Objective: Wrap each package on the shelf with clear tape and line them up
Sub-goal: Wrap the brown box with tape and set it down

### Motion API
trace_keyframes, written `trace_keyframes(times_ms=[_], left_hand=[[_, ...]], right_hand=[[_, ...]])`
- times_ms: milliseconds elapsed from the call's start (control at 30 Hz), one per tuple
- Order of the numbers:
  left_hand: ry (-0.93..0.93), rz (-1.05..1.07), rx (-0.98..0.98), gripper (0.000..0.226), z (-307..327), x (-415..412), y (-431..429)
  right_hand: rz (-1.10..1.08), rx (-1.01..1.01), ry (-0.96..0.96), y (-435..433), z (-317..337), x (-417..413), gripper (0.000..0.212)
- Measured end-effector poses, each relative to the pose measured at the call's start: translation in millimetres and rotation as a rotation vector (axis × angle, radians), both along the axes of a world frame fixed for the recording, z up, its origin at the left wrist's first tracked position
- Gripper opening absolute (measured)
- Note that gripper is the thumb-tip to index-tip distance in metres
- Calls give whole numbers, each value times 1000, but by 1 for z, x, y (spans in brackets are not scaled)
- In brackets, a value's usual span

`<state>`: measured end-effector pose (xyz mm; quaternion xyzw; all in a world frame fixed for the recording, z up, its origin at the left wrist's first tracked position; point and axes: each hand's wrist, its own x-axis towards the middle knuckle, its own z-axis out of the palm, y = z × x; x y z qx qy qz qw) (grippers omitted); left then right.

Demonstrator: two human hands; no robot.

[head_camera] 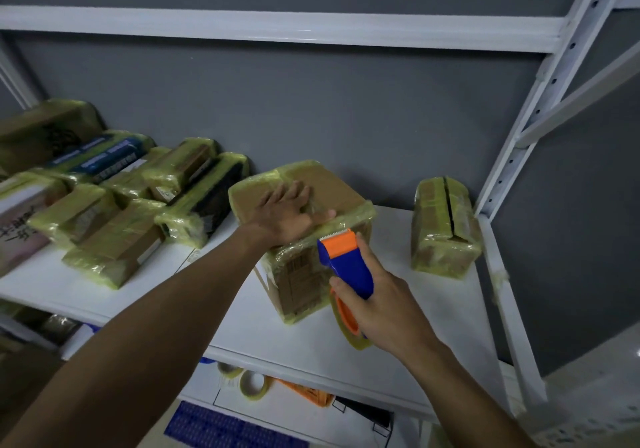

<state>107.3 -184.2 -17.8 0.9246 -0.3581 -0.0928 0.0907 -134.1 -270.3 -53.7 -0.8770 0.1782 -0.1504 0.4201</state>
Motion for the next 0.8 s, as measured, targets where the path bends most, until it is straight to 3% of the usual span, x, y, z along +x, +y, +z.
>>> trace_keyframes(times_ms=[567, 700, 800], left_hand=[[-18, -9, -33, 117, 4, -5, 1], [-58, -32, -362, 88, 14, -18, 9], [-230, -95, -316, 63, 17, -38, 6]], right_hand=[[36, 21, 151, -5, -14, -52, 76], [37, -15, 206, -2, -18, -38, 77], [38, -31, 242, -4, -21, -34, 75]])
